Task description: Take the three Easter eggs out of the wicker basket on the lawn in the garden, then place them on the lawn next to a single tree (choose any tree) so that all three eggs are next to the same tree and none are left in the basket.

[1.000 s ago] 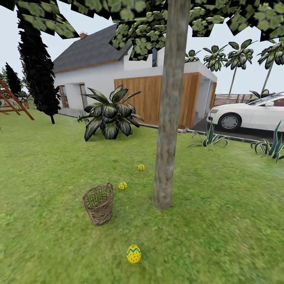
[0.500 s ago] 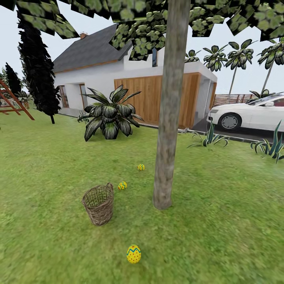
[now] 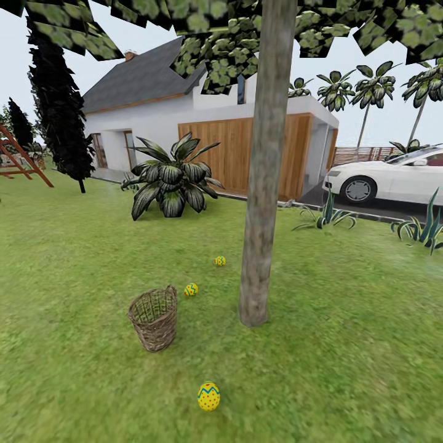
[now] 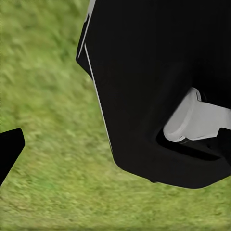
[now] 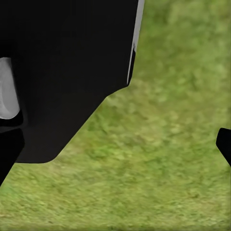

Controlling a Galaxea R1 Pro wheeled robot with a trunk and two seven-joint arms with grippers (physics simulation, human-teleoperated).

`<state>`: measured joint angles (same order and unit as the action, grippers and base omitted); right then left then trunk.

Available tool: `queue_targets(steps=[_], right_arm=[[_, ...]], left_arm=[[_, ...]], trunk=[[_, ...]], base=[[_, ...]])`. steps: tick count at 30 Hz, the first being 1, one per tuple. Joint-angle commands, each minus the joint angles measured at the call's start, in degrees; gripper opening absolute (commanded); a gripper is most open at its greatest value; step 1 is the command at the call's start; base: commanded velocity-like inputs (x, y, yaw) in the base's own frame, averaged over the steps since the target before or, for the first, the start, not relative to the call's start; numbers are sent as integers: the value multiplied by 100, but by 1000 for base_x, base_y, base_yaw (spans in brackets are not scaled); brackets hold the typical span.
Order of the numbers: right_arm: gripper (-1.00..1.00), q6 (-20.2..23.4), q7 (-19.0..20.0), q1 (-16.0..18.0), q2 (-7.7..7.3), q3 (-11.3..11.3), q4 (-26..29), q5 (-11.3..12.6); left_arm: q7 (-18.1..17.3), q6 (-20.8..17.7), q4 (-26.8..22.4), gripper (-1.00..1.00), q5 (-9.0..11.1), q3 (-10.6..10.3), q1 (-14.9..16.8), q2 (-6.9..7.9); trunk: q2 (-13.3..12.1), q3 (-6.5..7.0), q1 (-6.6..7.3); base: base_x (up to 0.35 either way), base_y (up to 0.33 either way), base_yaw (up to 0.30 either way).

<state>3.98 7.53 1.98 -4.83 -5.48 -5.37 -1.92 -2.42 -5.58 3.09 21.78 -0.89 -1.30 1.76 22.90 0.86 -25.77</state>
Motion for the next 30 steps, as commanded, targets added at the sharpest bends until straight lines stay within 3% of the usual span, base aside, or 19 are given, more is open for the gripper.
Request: queue_targets(steps=[1,30], right_arm=[[100,6,20,4,0,-41,-7,-19],[100,20,29,4,-20,-10,49,-10]], left_arm=[[-21,-16,-2,100,46,-18,-2,4],[-4,-13,-19,100,41,-24,-2,9]], trunk=[[2,0,-2],[2,0,-2]], base=[[0,0,0],[0,0,0]])
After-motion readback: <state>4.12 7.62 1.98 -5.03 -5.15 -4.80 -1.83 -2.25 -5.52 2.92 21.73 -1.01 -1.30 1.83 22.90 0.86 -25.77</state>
